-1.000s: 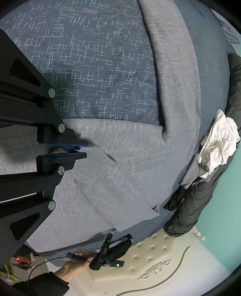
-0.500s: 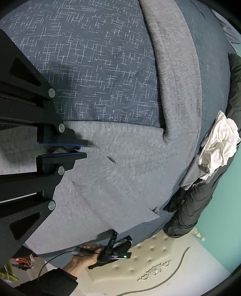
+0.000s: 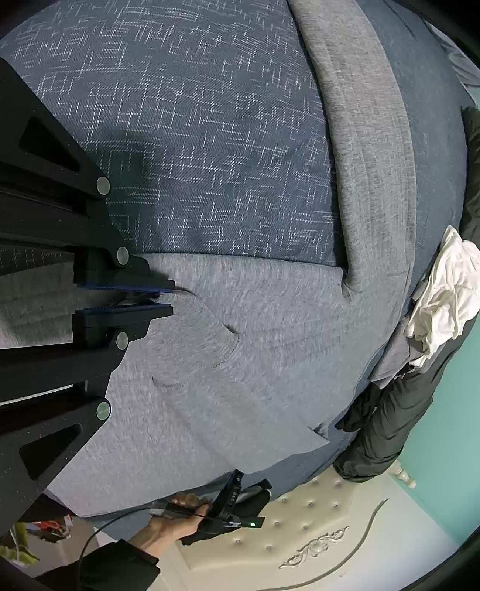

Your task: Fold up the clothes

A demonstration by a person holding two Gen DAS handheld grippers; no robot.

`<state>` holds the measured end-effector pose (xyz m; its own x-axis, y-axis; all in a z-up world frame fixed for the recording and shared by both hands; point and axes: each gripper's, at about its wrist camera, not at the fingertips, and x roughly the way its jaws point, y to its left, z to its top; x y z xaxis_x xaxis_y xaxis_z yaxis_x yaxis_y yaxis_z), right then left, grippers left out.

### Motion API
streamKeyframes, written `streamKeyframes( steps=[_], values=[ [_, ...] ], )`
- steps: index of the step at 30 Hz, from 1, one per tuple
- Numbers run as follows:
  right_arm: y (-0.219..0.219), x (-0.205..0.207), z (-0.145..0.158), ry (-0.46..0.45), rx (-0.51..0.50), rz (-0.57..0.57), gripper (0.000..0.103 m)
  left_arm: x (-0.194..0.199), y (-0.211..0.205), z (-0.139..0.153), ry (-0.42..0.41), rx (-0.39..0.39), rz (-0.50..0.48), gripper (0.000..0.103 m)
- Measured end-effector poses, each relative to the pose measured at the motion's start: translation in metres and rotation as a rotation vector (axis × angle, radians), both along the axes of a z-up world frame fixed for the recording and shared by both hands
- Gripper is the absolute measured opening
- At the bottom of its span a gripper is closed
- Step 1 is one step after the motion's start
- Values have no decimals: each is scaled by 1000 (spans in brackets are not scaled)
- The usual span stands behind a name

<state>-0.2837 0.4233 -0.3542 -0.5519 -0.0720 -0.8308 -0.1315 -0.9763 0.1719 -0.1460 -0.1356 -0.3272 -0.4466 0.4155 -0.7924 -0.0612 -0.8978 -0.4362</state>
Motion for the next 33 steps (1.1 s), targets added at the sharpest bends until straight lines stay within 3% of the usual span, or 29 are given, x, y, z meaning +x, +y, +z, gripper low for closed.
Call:
streamKeyframes(
  steps=[8,21,25,33],
  values=[
    [-28,-1,3,3,60,107,20,0,5,-5,-16,3,-2,6],
    [6,-11,3,-13,31,1,20,4,7,-8,-34,-34,-12,6],
    [7,0,12,-3,97,11,20,4,8,-10,-46,-41,-15,6],
    [12,46,32,30,55,-24,20,11,9,-4,-33,-49,-11,7]
  ],
)
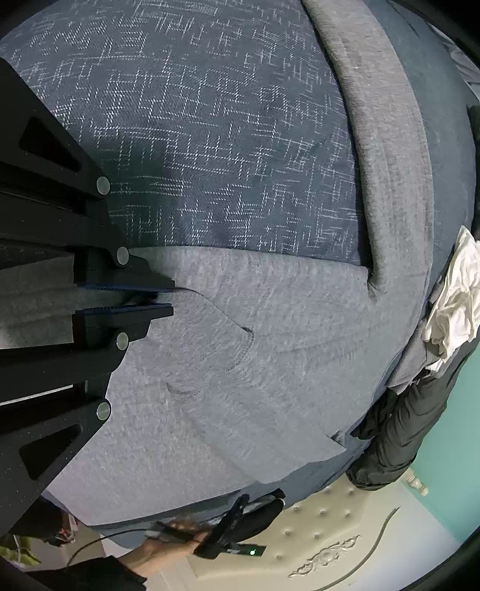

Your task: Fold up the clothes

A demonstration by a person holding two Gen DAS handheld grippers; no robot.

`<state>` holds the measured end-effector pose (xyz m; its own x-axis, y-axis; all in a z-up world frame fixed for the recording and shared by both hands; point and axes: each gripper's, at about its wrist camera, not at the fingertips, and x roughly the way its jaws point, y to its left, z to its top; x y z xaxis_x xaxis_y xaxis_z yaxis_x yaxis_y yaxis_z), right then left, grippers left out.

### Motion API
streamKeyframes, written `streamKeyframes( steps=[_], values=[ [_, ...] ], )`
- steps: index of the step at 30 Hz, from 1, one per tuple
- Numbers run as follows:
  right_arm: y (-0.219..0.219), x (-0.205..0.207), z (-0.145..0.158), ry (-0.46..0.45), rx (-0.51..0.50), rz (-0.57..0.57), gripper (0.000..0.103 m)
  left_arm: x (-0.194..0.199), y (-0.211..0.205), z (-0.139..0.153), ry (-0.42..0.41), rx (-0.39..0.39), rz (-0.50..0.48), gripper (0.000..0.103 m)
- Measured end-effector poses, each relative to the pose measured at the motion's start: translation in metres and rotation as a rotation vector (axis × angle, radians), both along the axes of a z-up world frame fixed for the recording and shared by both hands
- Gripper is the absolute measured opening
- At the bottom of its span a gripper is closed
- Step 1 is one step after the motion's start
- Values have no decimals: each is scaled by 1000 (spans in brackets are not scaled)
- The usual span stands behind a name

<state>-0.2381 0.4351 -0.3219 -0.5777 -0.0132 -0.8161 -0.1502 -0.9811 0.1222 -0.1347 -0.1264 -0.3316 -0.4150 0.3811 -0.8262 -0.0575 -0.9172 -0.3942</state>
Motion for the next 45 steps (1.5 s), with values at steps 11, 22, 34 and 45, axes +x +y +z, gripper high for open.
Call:
streamKeyframes(
  steps=[11,22,34,45],
  values=[
    [-1,25,17,23,-29,33,22,24,7,3,74,-4,45,6],
    [-6,-44,41,29,-28,69,30,14,4,-6,111,34,84,6],
    [-30,-146,43,-6,-60,49,46,9,1,-14,141,52,101,6],
    [-66,-218,21,-82,-16,61,46,4,4,-22,133,37,79,6]
  ],
)
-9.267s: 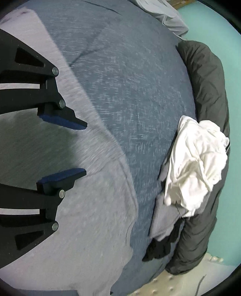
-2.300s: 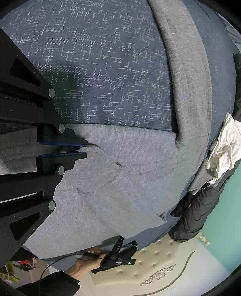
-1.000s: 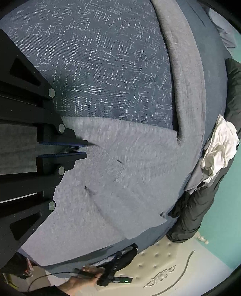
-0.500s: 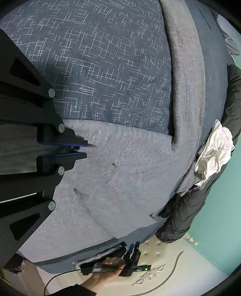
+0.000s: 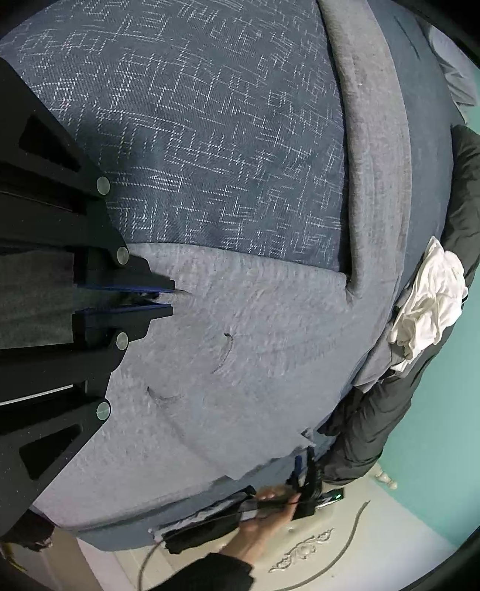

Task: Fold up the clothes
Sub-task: 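Hold the folded edge with the left gripper while the right gripper grasps the shoulder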

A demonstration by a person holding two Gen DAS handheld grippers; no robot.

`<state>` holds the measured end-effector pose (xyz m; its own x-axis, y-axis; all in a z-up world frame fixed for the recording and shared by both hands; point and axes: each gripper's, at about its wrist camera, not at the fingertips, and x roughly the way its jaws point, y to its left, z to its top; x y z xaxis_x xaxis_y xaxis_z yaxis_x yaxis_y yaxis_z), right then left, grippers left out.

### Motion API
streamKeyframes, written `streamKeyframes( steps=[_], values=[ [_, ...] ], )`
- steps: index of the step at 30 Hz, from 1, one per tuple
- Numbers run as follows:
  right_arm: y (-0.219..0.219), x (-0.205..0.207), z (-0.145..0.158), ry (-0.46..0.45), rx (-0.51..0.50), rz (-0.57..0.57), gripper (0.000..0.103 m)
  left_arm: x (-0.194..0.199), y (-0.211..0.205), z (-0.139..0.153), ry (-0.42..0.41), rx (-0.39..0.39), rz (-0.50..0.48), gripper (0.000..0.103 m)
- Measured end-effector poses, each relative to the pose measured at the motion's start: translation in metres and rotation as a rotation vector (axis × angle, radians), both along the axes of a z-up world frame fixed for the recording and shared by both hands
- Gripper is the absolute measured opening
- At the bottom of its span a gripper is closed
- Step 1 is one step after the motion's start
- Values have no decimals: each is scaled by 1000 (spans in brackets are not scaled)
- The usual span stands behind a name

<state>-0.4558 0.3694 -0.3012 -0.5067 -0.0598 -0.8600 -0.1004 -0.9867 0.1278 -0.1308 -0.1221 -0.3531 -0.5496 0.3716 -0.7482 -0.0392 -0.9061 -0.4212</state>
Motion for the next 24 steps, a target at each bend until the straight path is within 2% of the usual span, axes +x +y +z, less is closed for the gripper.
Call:
streamKeyframes(
  steps=[4,6,8,11,16,19,20,22,23,24],
  values=[
    [-8,-20,-16,-54,40,-3,44,0,1,-3,-4,1,-5,6],
    [-8,-22,-23,-51,42,-8,20,0,1,-4,-7,4,-11,6],
    [-7,-23,-27,-33,36,-7,9,0,0,-5,-8,5,-10,6],
    [-7,-26,-26,7,66,-7,8,-1,2,-5,-8,0,-16,6],
    [5,-32,-30,6,73,-25,8,-5,6,-3,-8,-14,-28,6],
    [13,-33,-28,19,38,-20,8,-7,7,-2,-14,-16,-28,6],
    [17,-32,-25,28,27,-23,11,-8,6,-3,-18,-11,-26,6],
    [24,-30,-18,41,9,-30,26,-9,4,-4,-26,0,-22,7],
    [28,-27,-13,56,-2,-30,37,-9,4,-5,-27,2,-22,7],
    [32,-22,-8,74,-18,-26,41,-8,3,-5,-28,3,-21,7]
  ],
)
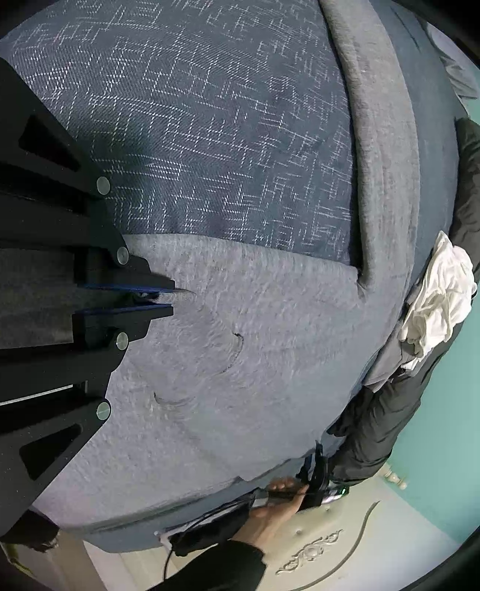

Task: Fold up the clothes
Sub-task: 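Hold the folded edge with the left gripper while the right gripper grasps the shoulder, then open both grippers to release the folded sweatshirt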

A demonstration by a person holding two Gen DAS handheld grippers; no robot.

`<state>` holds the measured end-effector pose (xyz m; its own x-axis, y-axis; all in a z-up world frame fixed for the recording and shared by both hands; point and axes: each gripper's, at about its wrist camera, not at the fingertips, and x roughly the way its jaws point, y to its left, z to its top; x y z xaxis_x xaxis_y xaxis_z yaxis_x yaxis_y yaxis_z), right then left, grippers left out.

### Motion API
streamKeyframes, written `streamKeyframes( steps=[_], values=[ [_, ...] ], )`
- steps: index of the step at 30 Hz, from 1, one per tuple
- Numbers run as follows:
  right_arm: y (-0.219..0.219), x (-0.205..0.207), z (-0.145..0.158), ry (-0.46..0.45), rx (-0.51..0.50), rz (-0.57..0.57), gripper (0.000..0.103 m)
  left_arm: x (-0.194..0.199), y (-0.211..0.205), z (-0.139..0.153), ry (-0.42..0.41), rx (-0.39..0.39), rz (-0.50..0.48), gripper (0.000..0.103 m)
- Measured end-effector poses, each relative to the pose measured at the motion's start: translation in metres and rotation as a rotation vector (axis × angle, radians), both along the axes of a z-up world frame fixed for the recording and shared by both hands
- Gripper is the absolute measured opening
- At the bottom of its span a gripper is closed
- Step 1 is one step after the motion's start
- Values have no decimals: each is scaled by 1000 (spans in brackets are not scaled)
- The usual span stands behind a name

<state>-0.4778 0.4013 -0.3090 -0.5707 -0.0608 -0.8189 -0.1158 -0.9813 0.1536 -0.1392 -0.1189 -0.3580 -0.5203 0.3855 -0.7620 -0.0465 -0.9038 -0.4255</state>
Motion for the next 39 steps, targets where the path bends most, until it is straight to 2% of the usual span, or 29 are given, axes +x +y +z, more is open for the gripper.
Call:
streamKeyframes(
  steps=[2,7,10,11,12,14,15,19,21,24,30,33,35,39],
  values=[
    [7,9,10,33,-22,8,41,1,0,1,2,-2,0,7],
    [13,32,13,39,-68,63,41,3,0,2,4,2,3,7],
    [5,31,1,-6,-64,99,40,4,0,3,4,-1,2,7],
    [1,28,-3,-19,-58,110,32,4,0,4,5,-1,2,7],
    [-2,26,-6,-24,-55,120,17,4,0,4,5,1,3,7],
    [-7,23,-11,-28,-44,112,6,4,0,6,9,2,-2,7],
    [-8,21,-13,-32,-35,102,5,3,1,7,11,1,-8,7],
    [3,18,-15,-11,14,23,4,1,6,9,17,-3,-37,7],
    [10,18,-19,-17,-1,-13,4,0,8,8,13,-11,-40,7],
    [10,15,-23,-26,3,-1,4,-1,5,5,7,-4,-34,7],
    [33,37,1,62,-51,-79,8,-2,7,4,-6,-3,-40,7],
    [29,67,15,109,-87,3,8,-2,7,5,-2,-1,-39,7],
    [20,91,15,109,-107,68,8,-2,6,4,-8,3,-37,9],
    [0,126,-11,13,-60,139,8,-3,4,1,-17,14,-26,10]
  ],
)
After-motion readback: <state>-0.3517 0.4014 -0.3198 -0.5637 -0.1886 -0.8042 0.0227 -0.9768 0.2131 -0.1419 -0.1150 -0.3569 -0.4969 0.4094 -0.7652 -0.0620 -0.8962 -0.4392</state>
